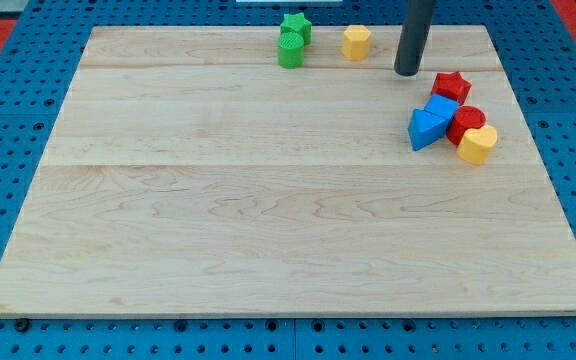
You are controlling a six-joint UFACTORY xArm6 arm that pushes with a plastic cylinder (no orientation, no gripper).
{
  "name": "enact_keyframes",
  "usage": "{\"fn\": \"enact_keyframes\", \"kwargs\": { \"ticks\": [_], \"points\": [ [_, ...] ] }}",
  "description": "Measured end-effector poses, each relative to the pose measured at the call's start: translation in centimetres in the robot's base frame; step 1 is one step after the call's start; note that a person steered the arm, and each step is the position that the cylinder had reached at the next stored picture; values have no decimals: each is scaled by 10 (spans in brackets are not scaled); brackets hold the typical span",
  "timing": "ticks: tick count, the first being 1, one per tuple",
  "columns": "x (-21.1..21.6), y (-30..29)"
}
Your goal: Place the red star below the green circle
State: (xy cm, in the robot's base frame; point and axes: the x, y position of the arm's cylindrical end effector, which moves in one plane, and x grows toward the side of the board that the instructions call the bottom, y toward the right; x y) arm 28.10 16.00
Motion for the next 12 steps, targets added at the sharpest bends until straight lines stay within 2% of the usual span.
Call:
{"fn": "enact_keyframes", "kwargs": {
  "ticks": [2, 4, 5, 8, 12],
  "points": [
    [4, 61],
    [37, 118],
    [55, 111],
    [55, -20],
    [26, -33]
  ]
}}
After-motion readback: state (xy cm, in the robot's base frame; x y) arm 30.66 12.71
